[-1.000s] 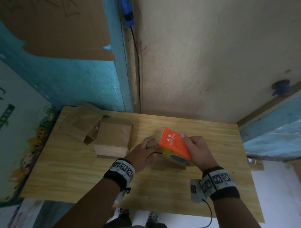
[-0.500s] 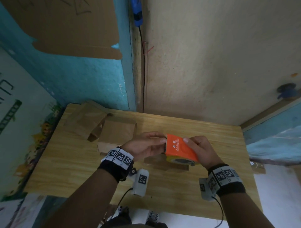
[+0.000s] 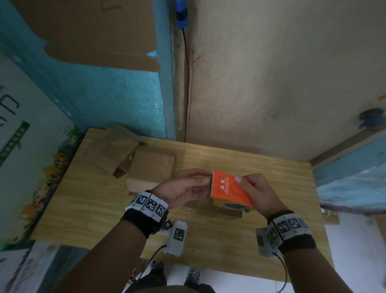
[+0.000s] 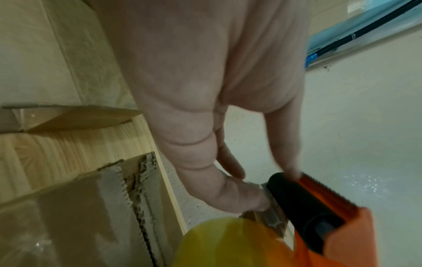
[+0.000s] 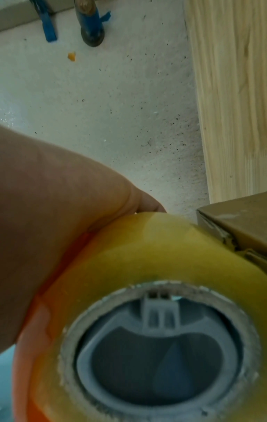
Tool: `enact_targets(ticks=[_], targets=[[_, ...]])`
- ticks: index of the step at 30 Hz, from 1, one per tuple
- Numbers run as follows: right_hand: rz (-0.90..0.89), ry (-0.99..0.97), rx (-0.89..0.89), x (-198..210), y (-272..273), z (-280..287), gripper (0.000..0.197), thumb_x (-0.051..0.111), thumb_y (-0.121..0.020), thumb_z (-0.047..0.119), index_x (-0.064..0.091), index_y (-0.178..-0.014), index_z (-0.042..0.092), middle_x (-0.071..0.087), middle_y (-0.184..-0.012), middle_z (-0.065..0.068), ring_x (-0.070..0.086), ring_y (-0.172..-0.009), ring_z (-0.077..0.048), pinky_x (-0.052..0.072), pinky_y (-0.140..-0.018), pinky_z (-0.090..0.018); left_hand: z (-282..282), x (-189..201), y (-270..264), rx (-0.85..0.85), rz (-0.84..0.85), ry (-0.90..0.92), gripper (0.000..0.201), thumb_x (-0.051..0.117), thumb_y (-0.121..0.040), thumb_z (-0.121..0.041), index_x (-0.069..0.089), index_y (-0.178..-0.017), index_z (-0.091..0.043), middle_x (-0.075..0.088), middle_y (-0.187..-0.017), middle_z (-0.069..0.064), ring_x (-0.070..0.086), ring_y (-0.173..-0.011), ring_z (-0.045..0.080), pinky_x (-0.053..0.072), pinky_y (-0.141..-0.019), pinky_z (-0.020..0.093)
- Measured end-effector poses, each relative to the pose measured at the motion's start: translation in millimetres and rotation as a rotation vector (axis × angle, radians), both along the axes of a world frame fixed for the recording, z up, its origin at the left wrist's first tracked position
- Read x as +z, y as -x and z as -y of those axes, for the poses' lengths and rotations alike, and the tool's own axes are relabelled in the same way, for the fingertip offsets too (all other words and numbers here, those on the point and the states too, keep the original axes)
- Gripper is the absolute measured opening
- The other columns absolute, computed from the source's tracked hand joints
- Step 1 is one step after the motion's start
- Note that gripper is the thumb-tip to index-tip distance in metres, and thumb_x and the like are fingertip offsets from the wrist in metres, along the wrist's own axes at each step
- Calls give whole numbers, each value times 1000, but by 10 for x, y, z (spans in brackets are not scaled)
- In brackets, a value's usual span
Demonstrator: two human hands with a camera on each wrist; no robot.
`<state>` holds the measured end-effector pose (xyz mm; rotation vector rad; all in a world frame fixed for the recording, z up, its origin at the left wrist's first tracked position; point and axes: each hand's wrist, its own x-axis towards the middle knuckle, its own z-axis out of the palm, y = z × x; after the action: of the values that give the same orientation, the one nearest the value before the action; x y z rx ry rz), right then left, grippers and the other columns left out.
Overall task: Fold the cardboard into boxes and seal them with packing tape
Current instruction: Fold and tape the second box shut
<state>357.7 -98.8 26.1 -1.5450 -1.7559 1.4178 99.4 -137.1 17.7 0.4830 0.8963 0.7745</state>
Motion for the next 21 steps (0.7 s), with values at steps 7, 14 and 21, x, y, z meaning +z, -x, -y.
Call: enact_targets(ticks=[7, 14, 21], targets=[[109, -9, 83, 79, 31, -44, 78, 55, -82, 84, 77, -84, 9, 77, -81, -11, 76, -70, -24, 63, -74, -46, -34, 58, 45, 147, -242, 43, 37, 78, -81, 5, 59, -113, 0, 77, -102, 19, 76, -99, 30, 63, -79, 31], [180, -55, 144, 218, 114, -78, 88, 56, -79, 87, 75, -80, 1, 72, -75, -20, 72, -66, -35, 58, -63, -52, -96, 188, 326, 162, -426, 60, 53, 86, -71, 5, 49, -107, -6, 76, -99, 19, 77, -97, 31, 62, -91, 41], [146, -24, 36, 485, -212, -76, 75, 71, -89, 67, 71, -73, -5, 69, -66, -25, 68, -54, -43, 55, -46, -51, -91, 219, 888, 114, -479, 60, 55, 92, -60, -8, 52, -96, -2, 77, -95, 18, 72, -108, 38, 52, -107, 50]])
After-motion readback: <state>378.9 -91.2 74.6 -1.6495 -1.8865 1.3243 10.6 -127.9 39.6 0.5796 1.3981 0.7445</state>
